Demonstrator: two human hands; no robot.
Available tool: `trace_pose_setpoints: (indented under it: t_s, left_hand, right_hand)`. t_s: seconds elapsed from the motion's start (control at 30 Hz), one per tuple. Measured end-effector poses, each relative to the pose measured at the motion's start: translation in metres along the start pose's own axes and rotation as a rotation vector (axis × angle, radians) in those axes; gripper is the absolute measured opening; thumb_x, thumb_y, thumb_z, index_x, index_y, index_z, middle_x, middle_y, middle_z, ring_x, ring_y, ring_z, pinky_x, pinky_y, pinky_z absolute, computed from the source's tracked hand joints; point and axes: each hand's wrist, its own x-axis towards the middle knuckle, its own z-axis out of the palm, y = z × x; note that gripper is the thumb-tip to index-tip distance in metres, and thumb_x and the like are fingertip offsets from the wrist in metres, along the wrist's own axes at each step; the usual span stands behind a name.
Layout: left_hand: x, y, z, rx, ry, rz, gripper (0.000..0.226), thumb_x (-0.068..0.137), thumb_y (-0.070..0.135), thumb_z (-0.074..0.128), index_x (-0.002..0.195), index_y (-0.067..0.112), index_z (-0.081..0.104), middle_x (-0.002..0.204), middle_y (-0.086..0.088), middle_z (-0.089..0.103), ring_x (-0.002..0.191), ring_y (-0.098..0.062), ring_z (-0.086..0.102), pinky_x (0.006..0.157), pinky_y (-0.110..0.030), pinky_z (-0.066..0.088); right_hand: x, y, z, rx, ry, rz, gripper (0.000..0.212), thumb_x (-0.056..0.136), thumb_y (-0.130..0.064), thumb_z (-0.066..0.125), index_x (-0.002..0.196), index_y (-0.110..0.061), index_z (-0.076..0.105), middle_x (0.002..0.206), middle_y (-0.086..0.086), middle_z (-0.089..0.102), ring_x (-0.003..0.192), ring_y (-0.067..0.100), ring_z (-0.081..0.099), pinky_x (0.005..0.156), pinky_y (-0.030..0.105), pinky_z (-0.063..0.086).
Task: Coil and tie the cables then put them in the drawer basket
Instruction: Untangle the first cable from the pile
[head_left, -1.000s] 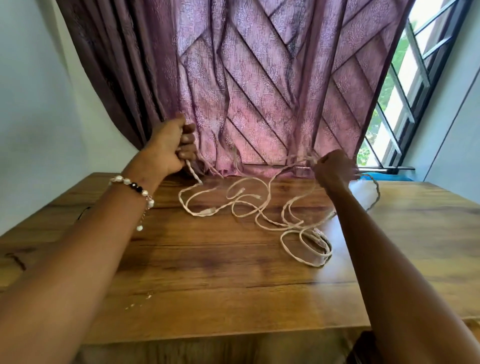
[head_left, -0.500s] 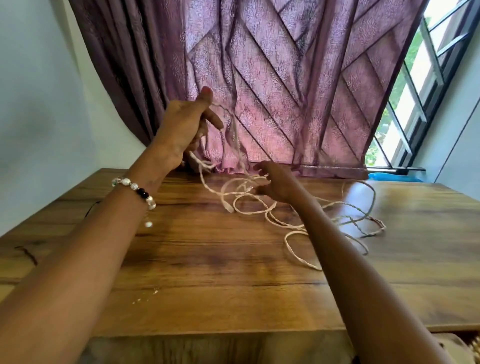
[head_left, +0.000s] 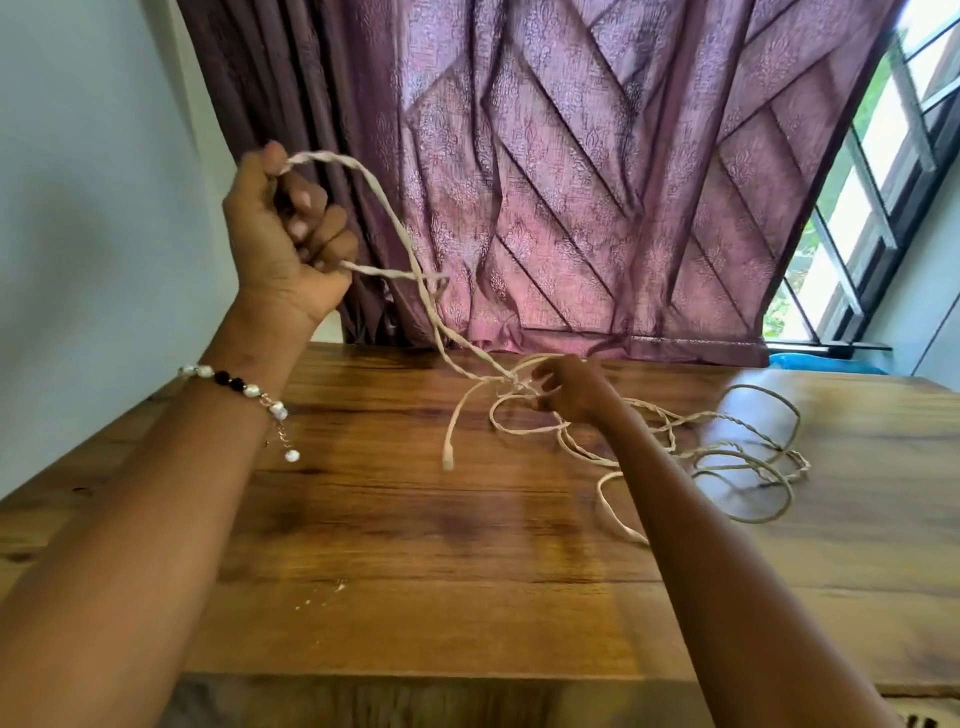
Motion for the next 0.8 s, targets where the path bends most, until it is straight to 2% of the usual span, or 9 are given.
trace_pose_setpoints:
  t_s: [0.1,0.23,0.3,0.4,0.5,0.57,0.67,0.7,0.8]
  left_hand:
    - [0.000,0.005,0.001,-0.021,-0.001,0.011,0.044,0.090,0.029,0.043,0.048,0.016,0.045,0.037,0.006,0.028,0.037,-0.009,0.011,0.036,-0.020,0.012]
    - [0.004,-0.011,-0.011,0.164,0.081,-0.086,0.043,0.094,0.028,0.045,0.052,0.018,0.047,0.036,0.007,0.030,0.032,-0.007,0.015,0.033,-0.019,0.012]
    - [0.004,-0.025,-0.018,0.317,0.121,-0.130,0.038,0.093,0.028,0.051,0.057,0.017,0.051,0.037,0.007,0.032,0.031,-0.006,0.018,0.033,-0.018,0.013]
    - [0.003,-0.049,-0.026,0.614,0.125,-0.182,0.034,0.092,0.028,0.057,0.064,0.011,0.061,0.037,0.006,0.035,0.030,-0.005,0.021,0.034,-0.014,0.013]
    - [-0.001,-0.073,-0.024,0.906,0.043,-0.259,0.027,0.091,0.029,0.059,0.073,0.012,0.068,0.040,0.006,0.045,0.033,-0.007,0.028,0.034,-0.012,0.017]
    - [-0.003,-0.086,-0.021,1.076,-0.025,-0.289,0.013,0.089,0.025,0.062,0.095,0.015,0.068,0.048,0.002,0.057,0.043,-0.016,0.042,0.038,-0.014,0.025]
    - [-0.004,-0.102,-0.017,1.142,-0.190,-0.317,0.057,0.087,0.014,0.065,0.136,0.030,0.041,0.054,-0.003,0.066,0.041,-0.018,0.045,0.040,-0.018,0.029]
    - [-0.005,-0.106,-0.014,1.142,-0.250,-0.310,0.066,0.087,0.015,0.067,0.142,0.033,0.034,0.053,-0.003,0.066,0.034,-0.014,0.041,0.038,-0.016,0.028]
    - [-0.007,-0.113,-0.003,1.066,-0.356,-0.303,0.069,0.079,0.036,0.072,0.140,0.033,0.039,0.058,-0.010,0.067,0.029,-0.010,0.035,0.038,-0.015,0.027]
  right_hand:
    - [-0.006,0.015,0.024,-0.113,0.005,0.056,0.043,0.080,-0.019,0.073,0.121,-0.014,0.059,0.122,0.010,0.062,0.113,0.028,0.057,0.095,0.036,0.046]
    - [-0.004,0.029,0.037,-0.025,0.093,0.143,0.011,0.072,-0.021,0.075,0.078,-0.028,0.069,0.100,0.006,0.071,0.098,0.027,0.064,0.080,0.036,0.048]
    - [-0.006,0.022,0.030,0.043,0.176,0.144,0.009,0.072,-0.014,0.076,0.075,-0.022,0.074,0.090,0.004,0.073,0.088,0.022,0.065,0.072,0.030,0.047]
    - [-0.003,0.004,0.008,0.270,0.320,0.094,0.008,0.074,-0.003,0.074,0.082,-0.006,0.074,0.080,0.009,0.072,0.072,0.015,0.062,0.067,0.028,0.046]
    - [-0.005,-0.018,-0.021,0.597,0.322,0.038,0.007,0.078,0.007,0.069,0.083,0.003,0.068,0.067,0.008,0.064,0.055,0.006,0.055,0.056,0.027,0.046]
    - [-0.010,-0.031,-0.042,0.757,0.296,-0.011,0.015,0.081,0.015,0.060,0.079,0.001,0.062,0.066,0.009,0.061,0.051,0.010,0.056,0.052,0.028,0.045]
    - [-0.020,-0.047,-0.067,0.914,0.312,-0.158,0.023,0.082,0.018,0.057,0.079,-0.005,0.059,0.070,0.007,0.062,0.061,0.009,0.064,0.059,0.026,0.054]
    - [-0.022,-0.051,-0.073,0.935,0.338,-0.219,0.022,0.081,0.016,0.059,0.079,-0.005,0.059,0.069,0.005,0.063,0.064,0.009,0.065,0.062,0.026,0.056]
    - [-0.026,-0.060,-0.082,0.894,0.398,-0.406,0.017,0.077,0.011,0.068,0.081,-0.004,0.063,0.065,-0.003,0.066,0.066,0.011,0.065,0.067,0.031,0.058]
